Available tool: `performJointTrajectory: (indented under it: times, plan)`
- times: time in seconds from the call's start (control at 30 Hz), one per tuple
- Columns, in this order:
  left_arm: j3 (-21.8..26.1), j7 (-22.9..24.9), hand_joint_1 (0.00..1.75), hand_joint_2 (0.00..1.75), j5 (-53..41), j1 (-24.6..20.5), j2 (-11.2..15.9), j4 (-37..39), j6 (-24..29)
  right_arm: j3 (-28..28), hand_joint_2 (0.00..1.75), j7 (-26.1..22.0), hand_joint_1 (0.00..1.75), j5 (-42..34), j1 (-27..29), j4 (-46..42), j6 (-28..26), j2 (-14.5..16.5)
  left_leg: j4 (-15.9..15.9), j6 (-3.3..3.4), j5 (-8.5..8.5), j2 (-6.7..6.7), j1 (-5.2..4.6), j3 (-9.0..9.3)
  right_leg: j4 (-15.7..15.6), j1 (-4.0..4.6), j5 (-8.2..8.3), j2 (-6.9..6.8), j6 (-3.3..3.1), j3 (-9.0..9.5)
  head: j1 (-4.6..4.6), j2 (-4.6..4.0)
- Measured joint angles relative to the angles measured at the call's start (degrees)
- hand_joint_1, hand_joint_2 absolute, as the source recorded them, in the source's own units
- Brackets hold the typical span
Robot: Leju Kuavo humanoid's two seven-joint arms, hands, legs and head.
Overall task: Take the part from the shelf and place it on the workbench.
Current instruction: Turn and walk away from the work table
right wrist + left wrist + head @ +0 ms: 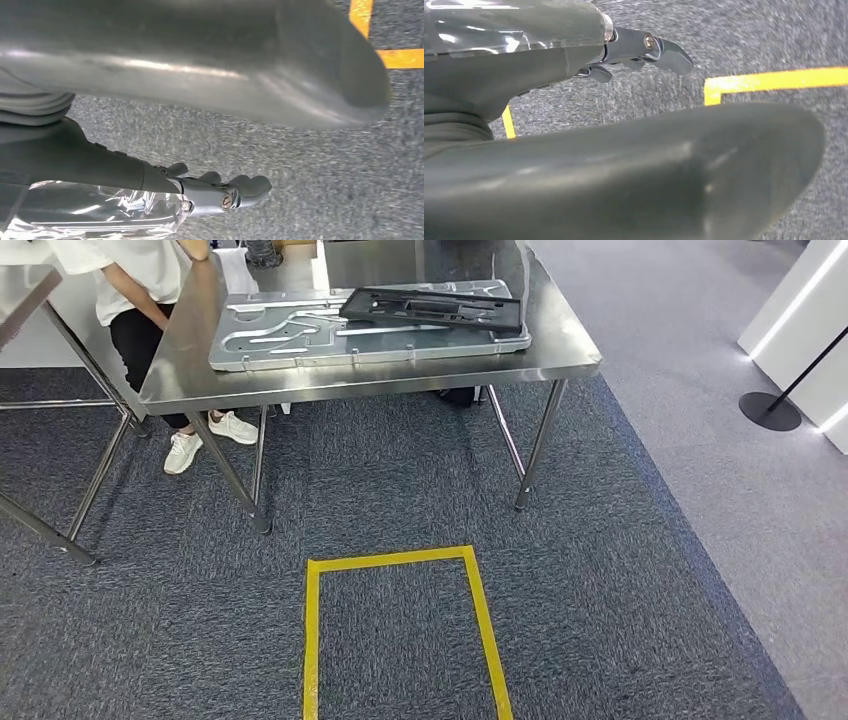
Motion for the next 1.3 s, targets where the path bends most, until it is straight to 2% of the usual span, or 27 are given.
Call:
performJointTrajectory:
  times: [0.03,0.07,0.1,0.13,0.17,0.23,0.27,0.3,0.37,0.4,0.5,0.53,0.57,0.6,0.67,0.73,0.83,0.9,0.97,1.0,1.03,1.07,1.1,1.17,1.2,1.23,1.3]
  plan:
    - [0.0,0.0,0.0,0.0,0.0,-0.01,0.01,0.0,0.04,0.0,0.0,-0.18,0.0,0.0,-0.06,0.01,0.07,-0.01,0.29,-0.03,0.69,0.03,-0.06,-1.15,2.95,-0.03,-0.49,0.0,0.1,-0.13,-0.01,0.0]
    - [0.0,0.0,0.0,0.0,-0.01,-0.04,0.02,0.0,0.08,0.0,0.0,-0.38,0.0,0.0,-0.1,0.01,0.17,-0.03,0.65,-0.08,1.25,0.05,-0.1,-2.39,4.3,-0.05,0.4,0.0,0.12,0.5,-0.01,0.0]
    - [0.0,0.0,0.0,0.0,-0.02,-0.05,0.03,0.0,0.11,-0.01,0.0,-0.56,0.0,0.0,-0.14,0.01,0.27,-0.04,1.08,-0.18,1.76,0.07,-0.12,-3.63,3.62,-0.05,2.17,0.0,0.05,2.1,-0.01,0.0]
    - [0.0,0.0,0.0,0.0,-0.03,-0.06,0.04,0.0,0.16,-0.01,0.0,-0.73,0.0,0.0,-0.19,0.01,0.35,-0.04,1.57,-0.31,2.2,0.08,-0.12,-4.73,1.05,-0.04,3.65,0.0,-0.12,4.65,-0.01,0.0]
    - [0.0,0.0,0.0,0.0,-0.04,-0.04,0.04,0.0,0.21,-0.01,0.0,-0.87,0.0,0.0,-0.27,0.0,0.43,-0.07,2.07,-0.49,2.56,0.06,-0.18,-5.66,-3.06,0.07,4.13,-0.01,-0.36,8.23,-0.01,0.0]
    - [0.0,-0.04,0.0,0.0,-0.05,-0.03,0.04,0.0,0.3,0.0,0.0,-1.11,0.0,-0.01,-0.51,0.0,0.52,-0.14,3.11,-1.02,3.27,0.07,-0.3,-6.9,-11.68,0.39,2.27,-0.03,-1.01,14.5,-0.02,0.0]
    - [0.0,-0.06,0.0,0.0,-0.05,-0.05,0.04,0.0,0.33,0.0,0.0,-1.28,0.0,-0.02,-0.6,0.0,0.57,-0.17,3.43,-1.34,3.63,0.12,-0.31,-7.31,-14.36,0.61,1.24,-0.03,-1.37,16.17,-0.01,0.0]
    - [0.0,-0.08,0.0,0.0,-0.05,-0.07,0.05,0.0,0.37,-0.01,0.0,-1.43,0.0,-0.06,-0.63,0.01,0.6,-0.2,3.62,-1.69,4.01,0.18,-0.29,-7.56,-15.64,0.65,0.81,-0.02,-1.78,16.52,-0.01,0.0]
    - [0.0,-0.09,0.0,0.0,-0.04,-0.05,0.16,0.0,0.48,-0.02,0.0,-1.63,0.0,-0.16,-0.56,0.02,0.66,-0.2,4.29,-2.35,3.66,0.0,-0.08,-8.07,-15.94,0.52,1.49,-0.14,-2.6,16.03,-0.01,0.0]
    - [0.0,-0.09,0.0,0.0,-0.04,0.02,0.21,0.01,0.52,-0.03,0.0,-1.64,0.0,-0.21,-0.51,0.02,0.68,-0.22,5.72,-2.66,2.25,-0.18,0.02,-8.65,-16.05,0.4,1.95,-0.24,-2.99,15.73,-0.01,0.0]
    - [0.0,-0.09,0.0,0.0,-0.01,0.21,0.27,0.02,0.58,-0.08,0.0,-1.68,0.0,-0.33,-0.39,0.03,0.78,-0.28,15.78,-3.46,-4.4,-0.48,0.45,-12.14,-15.83,0.48,3.05,-0.42,-3.54,14.24,-0.02,0.0]
    - [0.0,-0.09,0.0,0.0,0.01,0.24,0.28,0.02,0.58,-0.11,0.0,-1.7,0.0,-0.4,-0.35,0.03,0.86,-0.29,18.59,-3.63,-5.37,-0.48,0.54,-12.85,-15.64,0.52,3.32,-0.41,-3.52,13.7,-0.02,0.0]
    - [0.0,-0.09,0.0,0.0,0.01,0.27,0.29,0.02,0.61,-0.14,0.0,-1.74,0.0,-0.47,-0.3,0.03,0.96,-0.29,19.41,-3.72,-5.16,-0.49,0.59,-12.55,-15.4,0.52,3.52,-0.38,-3.45,13.24,-0.02,0.0]
    - [0.0,-0.09,0.0,0.0,0.01,0.31,0.3,0.02,0.63,-0.16,0.0,-1.8,0.0,-0.53,-0.25,0.05,1.09,-0.28,17.85,-3.72,-3.98,-0.49,0.62,-11.11,-15.17,0.5,3.63,-0.34,-3.37,12.91,-0.02,0.0]
    - [0.0,-0.09,0.0,0.0,0.02,0.3,0.36,0.02,0.68,-0.17,0.0,-1.93,0.0,-0.58,-0.21,0.1,1.35,-0.26,9.81,-3.37,-1.05,-0.51,0.61,-5.83,-14.78,0.51,3.72,-0.32,-3.12,12.55,-0.02,0.0]
    - [0.0,-0.1,0.0,0.0,0.03,0.28,0.43,0.02,0.7,-0.17,0.0,-2.02,0.0,-0.61,-0.29,0.15,1.65,-0.25,3.77,-2.73,0.07,-0.56,0.43,-2.32,-14.55,0.62,3.86,-0.31,-2.65,12.26,-0.02,0.0]
    - [0.0,-0.14,0.0,0.0,0.03,0.35,0.47,0.02,0.74,-0.22,0.0,-2.39,0.0,-1.08,-0.4,0.17,3.44,-0.24,2.31,-1.81,0.09,-0.56,0.38,-2.19,-14.42,0.68,4.1,-0.31,-1.71,11.94,-0.02,0.0]
    - [0.0,-0.15,0.0,0.0,0.03,0.3,0.48,0.02,0.75,-0.4,0.87,-2.83,0.0,-1.75,-0.41,0.21,6.3,-0.25,1.69,-1.07,0.6,-0.5,0.67,-2.33,-12.52,0.61,2.72,-0.14,-1.06,10.94,-0.01,-0.01]
    - [0.01,-0.15,0.0,0.0,0.03,0.25,0.48,0.02,0.72,-0.72,1.75,-3.14,0.0,-2.3,-0.39,0.27,9.02,-0.23,1.41,-0.59,0.96,-0.44,0.69,-2.61,-6.23,0.38,-0.85,0.04,-0.59,7.85,0.0,-0.01]
    - [0.02,-0.14,0.0,0.0,0.03,0.25,0.48,0.02,0.66,-0.88,1.75,-3.04,0.0,-2.48,-0.36,0.32,10.01,-0.22,1.45,-0.49,1.04,-0.41,0.63,-2.82,-2.21,0.24,-2.6,0.06,-0.43,5.87,0.0,0.0]
    - [0.03,-0.07,0.0,0.0,0.03,0.26,0.48,0.02,0.55,-1.06,1.75,-2.48,0.0,-2.67,-0.33,0.36,10.84,-0.21,1.54,-0.48,1.08,-0.4,0.57,-2.98,0.87,0.11,-3.48,0.06,-0.28,4.38,-0.01,0.0]
    - [0.04,0.05,0.0,0.0,0.0,0.27,0.48,0.02,0.41,-1.29,1.75,-1.55,0.0,-2.85,-0.29,0.39,11.51,-0.23,1.68,-0.5,1.09,-0.4,0.53,-3.08,2.11,0.02,-3.26,0.06,-0.19,3.77,0.0,0.0]
    - [0.05,0.19,0.0,0.0,-0.03,0.26,0.48,0.02,0.28,-1.57,1.75,-0.44,0.0,-3.04,-0.25,0.4,11.97,-0.27,1.87,-0.56,1.07,-0.43,0.52,-3.14,1.04,-0.06,-1.92,0.05,-0.16,4.26,0.0,0.0]
    - [0.04,0.41,0.0,0.0,-0.09,0.23,0.47,0.03,0.1,-2.12,1.75,1.26,0.0,-3.26,-0.26,0.4,12.35,-0.4,2.32,-0.82,0.89,-0.46,0.54,-3.19,-6.07,-0.12,2.15,0.01,-0.36,7.53,0.01,0.0]
    - [0.04,0.45,0.0,0.0,-0.11,0.19,0.46,0.04,0.08,-2.32,1.75,1.61,0.0,-3.3,-0.29,0.4,12.36,-0.45,2.67,-1.07,0.73,-0.47,0.42,-3.32,-9.63,-0.04,3.54,0.0,-0.58,9.05,0.0,0.0]
    - [0.04,0.48,0.0,0.0,-0.13,0.14,0.46,0.05,0.07,-2.48,1.75,1.83,0.0,-3.32,-0.33,0.4,12.36,-0.49,2.91,-1.36,0.64,-0.45,0.3,-3.49,-12.01,0.06,4.29,0.0,-0.82,9.97,-0.01,0.0]
    - [0.05,0.52,0.0,0.0,-0.14,0.03,0.45,0.07,0.07,-2.69,1.75,2.07,0.0,-3.32,-0.35,0.4,12.36,-0.51,3.13,-1.98,0.66,-0.41,0.11,-3.78,-13.26,0.29,4.43,0.07,-1.35,10.19,-0.02,0.0]
